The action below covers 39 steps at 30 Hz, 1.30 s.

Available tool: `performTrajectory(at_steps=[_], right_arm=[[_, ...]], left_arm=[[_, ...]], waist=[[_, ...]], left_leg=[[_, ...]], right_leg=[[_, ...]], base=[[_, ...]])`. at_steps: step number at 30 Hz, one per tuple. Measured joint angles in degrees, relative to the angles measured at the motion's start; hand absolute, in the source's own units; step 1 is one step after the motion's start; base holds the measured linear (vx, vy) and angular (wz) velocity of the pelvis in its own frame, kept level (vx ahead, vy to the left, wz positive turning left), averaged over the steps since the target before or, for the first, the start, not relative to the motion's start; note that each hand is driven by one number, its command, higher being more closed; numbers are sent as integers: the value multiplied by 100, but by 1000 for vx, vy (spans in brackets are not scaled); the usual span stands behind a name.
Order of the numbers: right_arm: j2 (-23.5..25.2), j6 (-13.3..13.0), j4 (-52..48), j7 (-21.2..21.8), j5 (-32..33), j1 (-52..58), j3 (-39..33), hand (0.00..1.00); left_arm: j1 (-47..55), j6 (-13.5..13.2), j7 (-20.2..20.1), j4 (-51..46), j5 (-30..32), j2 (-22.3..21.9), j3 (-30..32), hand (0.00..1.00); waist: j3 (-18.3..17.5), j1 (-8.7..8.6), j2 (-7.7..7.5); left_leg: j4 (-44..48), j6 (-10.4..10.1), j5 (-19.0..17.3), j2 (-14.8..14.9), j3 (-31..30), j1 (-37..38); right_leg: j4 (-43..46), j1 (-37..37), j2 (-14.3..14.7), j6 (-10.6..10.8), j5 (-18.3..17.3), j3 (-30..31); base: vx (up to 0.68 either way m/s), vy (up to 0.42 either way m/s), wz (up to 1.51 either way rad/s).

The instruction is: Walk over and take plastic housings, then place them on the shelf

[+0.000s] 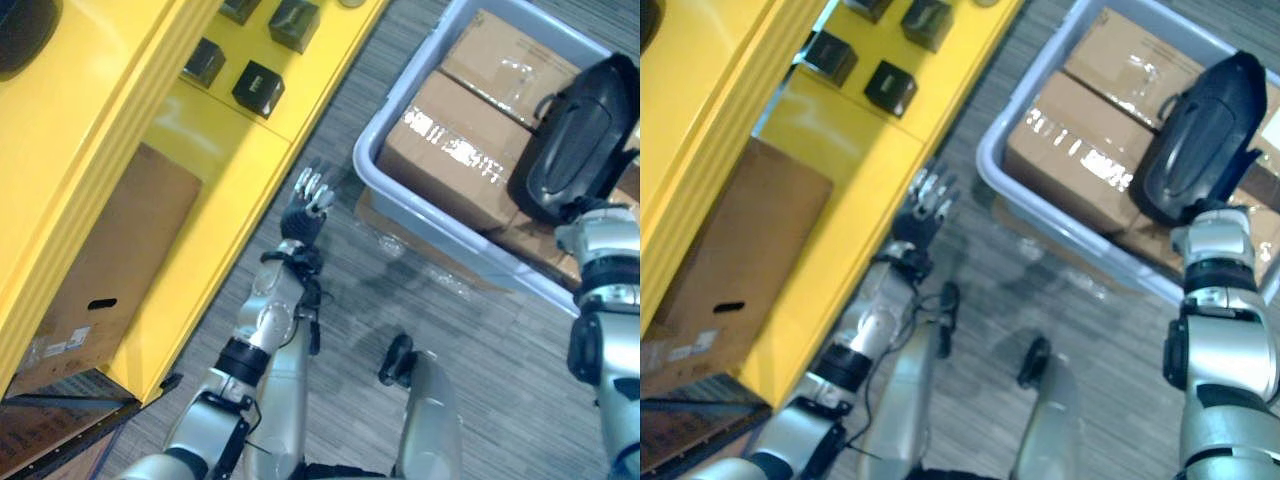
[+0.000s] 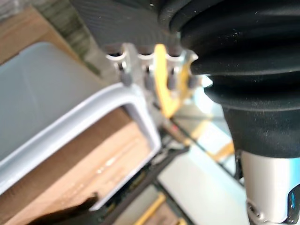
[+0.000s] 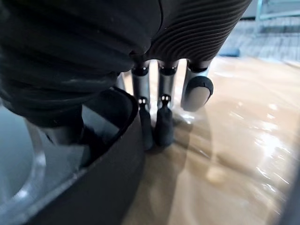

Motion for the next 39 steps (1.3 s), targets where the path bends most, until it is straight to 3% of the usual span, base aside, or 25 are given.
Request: performTrajectory(at_steps=[2, 8, 9, 14, 16, 22, 28, 35, 39], right_arm=[[66, -299, 22, -218, -196, 63, 127, 100], [205, -867, -367, -547, -495, 154, 520, 100], [226, -1103, -652, -614, -599, 294, 624, 100], [276, -1555, -1356, -653, -861, 524, 959, 100], [304, -1808, -1444, -656, -1013, 548, 1079, 100], [294, -2014, -1441, -664, -1330, 687, 1127, 100], [282, -2179, -1449, -655, -1383, 744, 1180, 100], [234, -2662, -1992, -845, -1658, 734, 1206, 100], [234, -3095, -2202, -1015, -1837, 752, 1266, 100]], left_arm=[[117, -1, 22, -133, -147, 7, 4, 0], [560, -19, 73, -303, -145, 147, 63, 0], [665, -23, 97, -331, -143, 216, 94, 0], [767, -23, 281, -345, -132, 293, 273, 0], [787, -21, 288, -337, -103, 510, 301, 0], [786, 40, 289, -231, -44, 863, 351, 0], [527, 397, 289, -33, 370, 913, 428, 0], [-155, 1063, 235, 667, 594, 1178, 283, 0], [-449, 1515, 5, 860, 587, 1206, 223, 0]], waist=[[-1, -4, -3], [-5, -40, -40], [-9, -57, -94], [1, -121, -199], [-9, -243, -302], [-24, -418, -448], [-27, -462, -453], [-28, -668, -456], [-28, -717, -456]], left_leg=[[-13, 1, -1, 1, 5, 82], [-160, 3, -2, 126, 174, 464], [-267, 21, 18, 193, 294, 617], [-720, 36, 154, 275, 504, 1190], [-997, 15, 259, 279, 520, 1509], [-1678, 2, 521, 280, 645, 2033], [-2142, 1, 737, 253, 758, 2300], [-2557, 28, 890, 205, 871, 2593], [-2844, 37, 996, 168, 966, 2845]], right_leg=[[-26, 102, 3, 2, 2, -20], [-253, 477, 83, 21, 54, -11], [-340, 597, 91, 24, 81, 8], [-825, 1084, 212, 38, 304, 58], [-1169, 1385, 304, 44, 447, 55], [-1808, 1786, 456, 42, 728, 95], [-2042, 1876, 502, 47, 859, 165], [-2397, 2063, 533, 79, 1044, 233], [-2539, 2186, 536, 101, 1121, 339]], base=[[0, 0, 0], [2, -10, -4], [30, -22, -7], [56, -11, -12], [61, -9, -6], [31, -2, -10], [18, 2, -8], [22, 12, -7], [40, 15, -10]])
